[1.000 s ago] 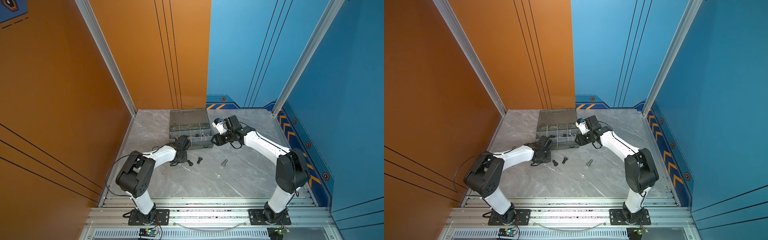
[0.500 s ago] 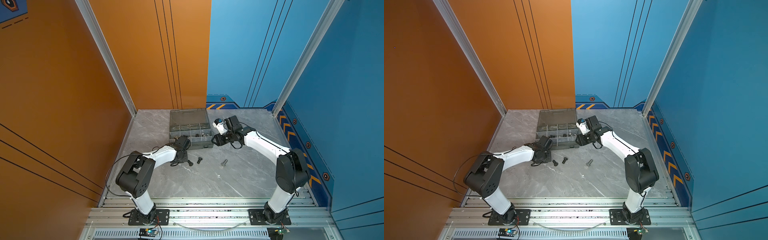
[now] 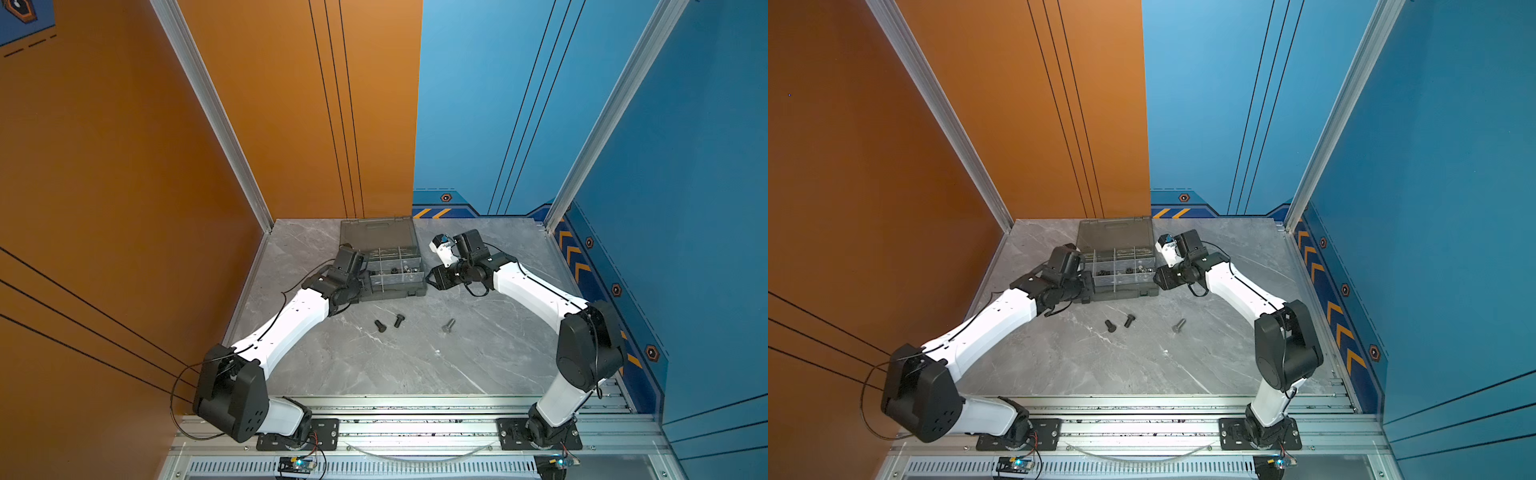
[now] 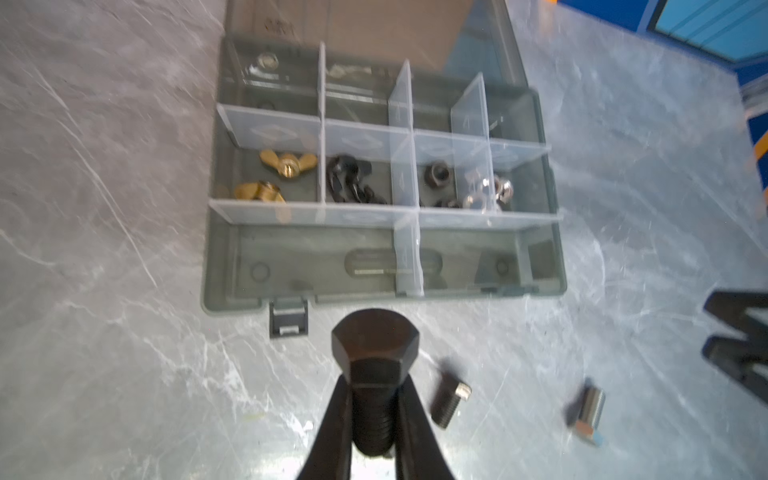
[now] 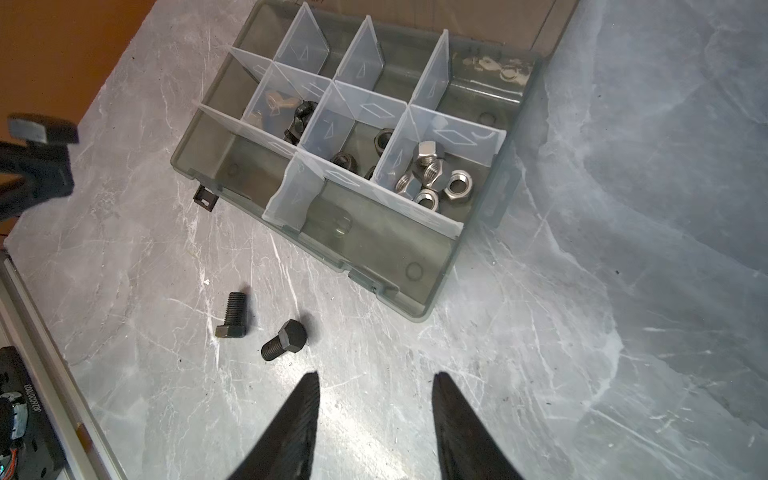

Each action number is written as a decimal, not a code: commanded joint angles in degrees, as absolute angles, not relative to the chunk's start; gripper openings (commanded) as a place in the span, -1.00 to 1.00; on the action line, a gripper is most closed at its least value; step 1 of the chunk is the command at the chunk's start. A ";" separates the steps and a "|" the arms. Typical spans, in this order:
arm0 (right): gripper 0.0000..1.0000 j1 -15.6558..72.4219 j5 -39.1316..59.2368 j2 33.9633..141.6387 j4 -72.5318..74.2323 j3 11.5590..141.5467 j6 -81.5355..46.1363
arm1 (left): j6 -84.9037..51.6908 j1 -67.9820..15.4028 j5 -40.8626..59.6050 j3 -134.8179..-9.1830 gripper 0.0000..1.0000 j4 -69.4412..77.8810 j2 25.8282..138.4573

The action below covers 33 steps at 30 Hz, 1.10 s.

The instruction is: Sort the screws and nuts into containers

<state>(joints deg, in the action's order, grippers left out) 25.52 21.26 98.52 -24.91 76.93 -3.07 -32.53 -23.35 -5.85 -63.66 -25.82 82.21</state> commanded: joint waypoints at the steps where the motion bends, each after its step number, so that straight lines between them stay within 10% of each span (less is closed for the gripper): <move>1: -0.06 25.29 21.90 97.39 -26.02 76.11 -3.52 | -31.12 -21.12 -1.98 -65.61 -1.00 -25.23 87.00; 28: -0.06 25.40 22.46 95.89 -27.24 73.51 -3.16 | -29.01 -16.61 1.10 -72.60 -1.00 -24.26 103.47; 33: -0.05 25.57 22.77 96.20 -27.81 73.43 -2.90 | -29.03 -16.44 0.88 -73.39 -0.65 -24.34 104.06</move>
